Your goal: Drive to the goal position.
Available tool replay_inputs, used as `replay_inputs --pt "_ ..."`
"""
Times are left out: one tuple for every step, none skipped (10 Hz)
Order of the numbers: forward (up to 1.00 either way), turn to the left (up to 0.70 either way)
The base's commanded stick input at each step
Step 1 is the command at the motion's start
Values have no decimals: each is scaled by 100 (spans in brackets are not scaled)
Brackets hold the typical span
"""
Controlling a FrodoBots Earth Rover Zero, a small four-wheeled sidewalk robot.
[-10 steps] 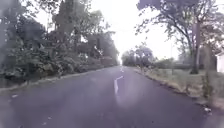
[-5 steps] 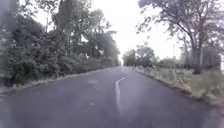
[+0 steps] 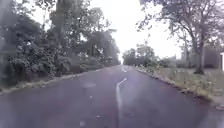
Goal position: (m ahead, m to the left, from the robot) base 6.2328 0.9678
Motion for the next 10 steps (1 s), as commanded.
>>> replay_inputs --pt "100 0" --pt "100 0" --pt "100 0" --pt "100 0" --pt "100 0" --pt "100 0" --pt "100 0" --pt "100 0" --pt "100 0" --pt "100 0"
